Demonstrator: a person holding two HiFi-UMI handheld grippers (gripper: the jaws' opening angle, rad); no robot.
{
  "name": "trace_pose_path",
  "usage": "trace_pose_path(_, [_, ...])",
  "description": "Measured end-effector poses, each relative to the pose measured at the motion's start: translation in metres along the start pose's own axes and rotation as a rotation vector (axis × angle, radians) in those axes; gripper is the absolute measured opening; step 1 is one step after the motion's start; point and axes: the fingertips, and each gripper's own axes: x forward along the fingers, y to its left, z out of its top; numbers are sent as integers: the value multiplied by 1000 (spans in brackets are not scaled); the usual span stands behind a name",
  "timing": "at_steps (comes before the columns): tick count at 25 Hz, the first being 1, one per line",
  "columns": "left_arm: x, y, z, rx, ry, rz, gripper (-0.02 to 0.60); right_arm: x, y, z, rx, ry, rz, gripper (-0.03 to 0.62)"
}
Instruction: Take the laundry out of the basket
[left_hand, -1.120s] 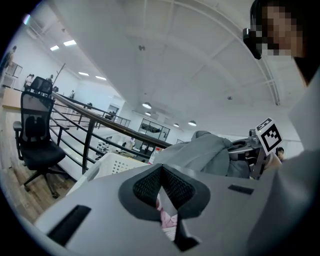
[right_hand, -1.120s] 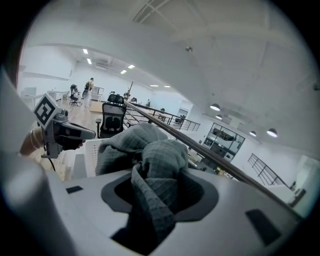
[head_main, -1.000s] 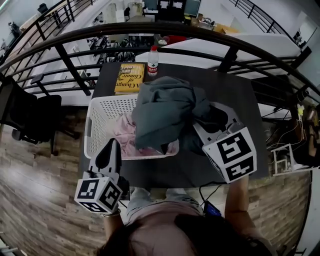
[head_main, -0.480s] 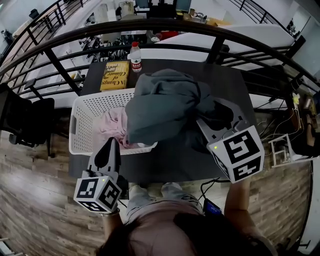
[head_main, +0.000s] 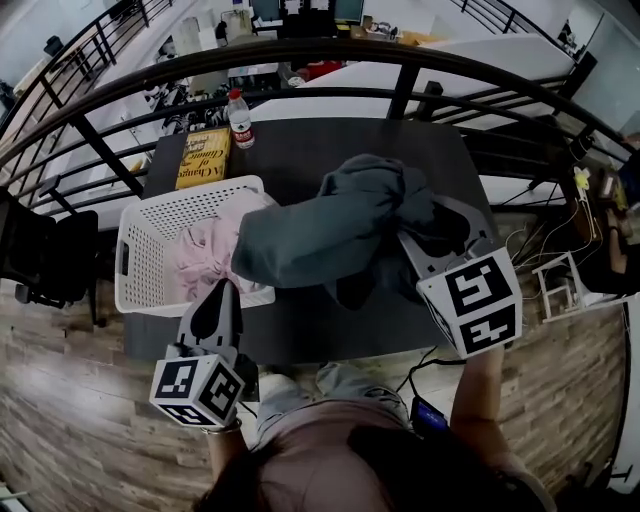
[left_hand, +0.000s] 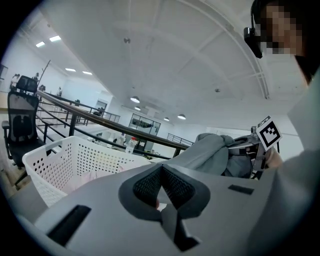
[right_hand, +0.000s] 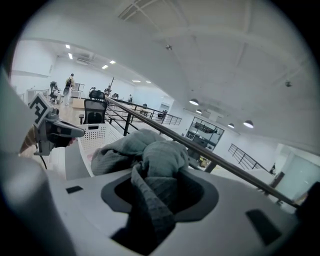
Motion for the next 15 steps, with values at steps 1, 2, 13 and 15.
trace_pose_path(1, [2,-5,-2,1,2,-3,-2,-1,-5,-7,7,9,-6,190])
trace_pose_path(2, [4,-10,-4,2,5,-6,-2,-3,-9,-14,15,17,-11,190])
trace_pose_path(13, [26,-63,-28,29,33,-34,-2,-21,-52,-81,86,64,-37,189])
trace_pose_path(15, [29,-68,-32,34,38,-30,-2,-22,-58,-92,98,70,-39,189])
